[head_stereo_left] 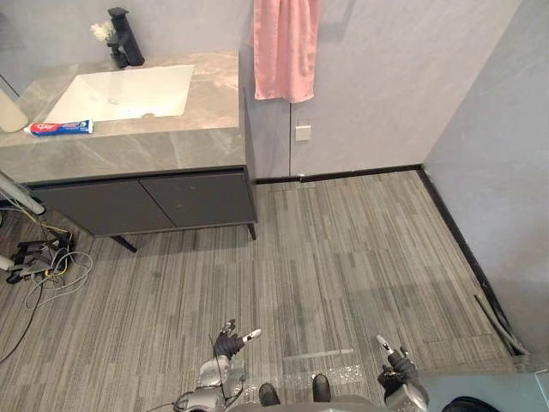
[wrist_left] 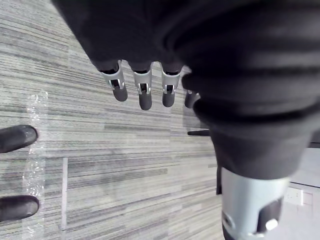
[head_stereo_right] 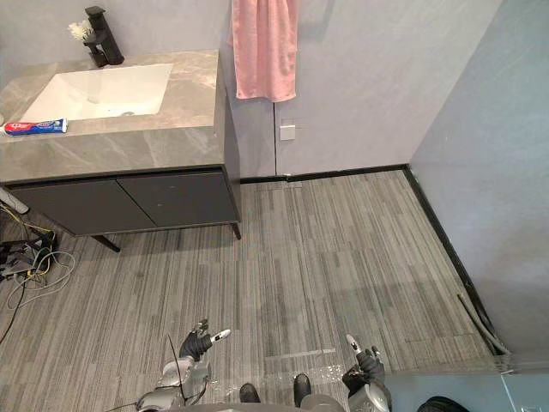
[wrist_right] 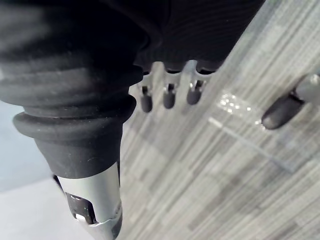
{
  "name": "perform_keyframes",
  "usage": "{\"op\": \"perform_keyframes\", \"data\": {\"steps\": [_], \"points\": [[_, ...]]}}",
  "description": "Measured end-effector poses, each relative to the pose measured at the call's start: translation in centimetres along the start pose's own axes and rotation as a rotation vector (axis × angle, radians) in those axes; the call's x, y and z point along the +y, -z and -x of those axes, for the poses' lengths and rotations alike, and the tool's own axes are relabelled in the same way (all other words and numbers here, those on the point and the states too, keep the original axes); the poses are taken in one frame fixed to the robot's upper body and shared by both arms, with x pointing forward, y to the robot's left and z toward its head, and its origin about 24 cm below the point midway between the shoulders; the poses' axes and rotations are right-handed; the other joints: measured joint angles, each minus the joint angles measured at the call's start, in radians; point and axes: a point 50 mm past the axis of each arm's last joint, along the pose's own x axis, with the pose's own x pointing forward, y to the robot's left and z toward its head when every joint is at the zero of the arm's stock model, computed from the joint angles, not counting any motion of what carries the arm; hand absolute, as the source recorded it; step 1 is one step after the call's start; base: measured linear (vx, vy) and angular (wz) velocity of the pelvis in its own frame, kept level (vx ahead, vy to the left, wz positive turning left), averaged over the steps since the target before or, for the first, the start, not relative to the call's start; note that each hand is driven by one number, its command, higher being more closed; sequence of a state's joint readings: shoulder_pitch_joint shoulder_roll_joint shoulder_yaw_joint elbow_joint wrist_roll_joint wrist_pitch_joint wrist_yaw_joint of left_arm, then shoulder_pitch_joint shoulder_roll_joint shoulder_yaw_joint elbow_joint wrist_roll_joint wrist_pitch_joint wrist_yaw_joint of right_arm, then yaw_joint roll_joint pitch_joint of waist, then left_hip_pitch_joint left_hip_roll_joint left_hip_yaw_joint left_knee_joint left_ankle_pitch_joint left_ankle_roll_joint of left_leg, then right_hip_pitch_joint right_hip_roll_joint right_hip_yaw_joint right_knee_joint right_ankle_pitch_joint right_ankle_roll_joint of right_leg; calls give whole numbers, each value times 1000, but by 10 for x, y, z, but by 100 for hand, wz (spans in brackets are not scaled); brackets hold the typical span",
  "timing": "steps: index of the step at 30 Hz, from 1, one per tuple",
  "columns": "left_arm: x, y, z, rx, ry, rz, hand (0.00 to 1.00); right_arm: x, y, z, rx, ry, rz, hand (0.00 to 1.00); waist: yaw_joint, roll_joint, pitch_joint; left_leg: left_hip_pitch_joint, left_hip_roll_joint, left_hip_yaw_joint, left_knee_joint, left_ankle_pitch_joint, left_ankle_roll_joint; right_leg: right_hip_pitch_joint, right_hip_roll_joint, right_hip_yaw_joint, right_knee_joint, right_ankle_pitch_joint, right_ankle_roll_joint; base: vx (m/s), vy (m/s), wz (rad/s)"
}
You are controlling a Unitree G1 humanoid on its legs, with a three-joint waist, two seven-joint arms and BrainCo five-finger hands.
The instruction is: Organize washtable
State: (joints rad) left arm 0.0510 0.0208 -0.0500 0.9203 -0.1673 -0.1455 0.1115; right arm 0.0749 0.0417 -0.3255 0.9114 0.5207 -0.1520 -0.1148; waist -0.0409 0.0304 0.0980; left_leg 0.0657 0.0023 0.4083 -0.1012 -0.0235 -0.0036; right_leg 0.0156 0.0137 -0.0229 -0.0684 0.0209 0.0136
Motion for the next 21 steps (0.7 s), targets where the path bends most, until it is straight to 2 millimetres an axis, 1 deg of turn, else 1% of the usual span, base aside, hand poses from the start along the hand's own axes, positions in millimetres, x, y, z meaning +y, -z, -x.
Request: {"op": "perform_keyframes", "data": {"steps": [6, 10, 14, 21], "points": [[0, 1, 1, 0, 0, -1, 0, 4, -1, 0, -11, -13, 8, 0, 0, -4, -2, 0, -1, -14, 0, 0, 0, 8, -1, -13, -7, 1, -1, 11, -25, 6], [-4, -1, 0, -13, 15, 2, 0, 7, -1, 0, -18, -25, 16, 0, 0, -6, -3, 1, 0, -25, 0, 0, 0, 23, 0, -29, -23, 1, -1, 8, -42, 11], [-4, -1, 0, -13, 16, 2, 0, 12, -5, -2, -29, -39, 15, 0, 0, -6, -3, 3, 2, -24, 0, 1, 0, 25, 2, -30, -24, 1, -1, -19, -42, 1], [-4, -1, 1, -11, 11, 23, 0, 10, -4, -1, -30, -19, 14, 0, 0, -8, -1, 4, 2, -19, 0, 0, 0, 22, 2, -22, -24, 2, -2, -45, -24, -2]]}}
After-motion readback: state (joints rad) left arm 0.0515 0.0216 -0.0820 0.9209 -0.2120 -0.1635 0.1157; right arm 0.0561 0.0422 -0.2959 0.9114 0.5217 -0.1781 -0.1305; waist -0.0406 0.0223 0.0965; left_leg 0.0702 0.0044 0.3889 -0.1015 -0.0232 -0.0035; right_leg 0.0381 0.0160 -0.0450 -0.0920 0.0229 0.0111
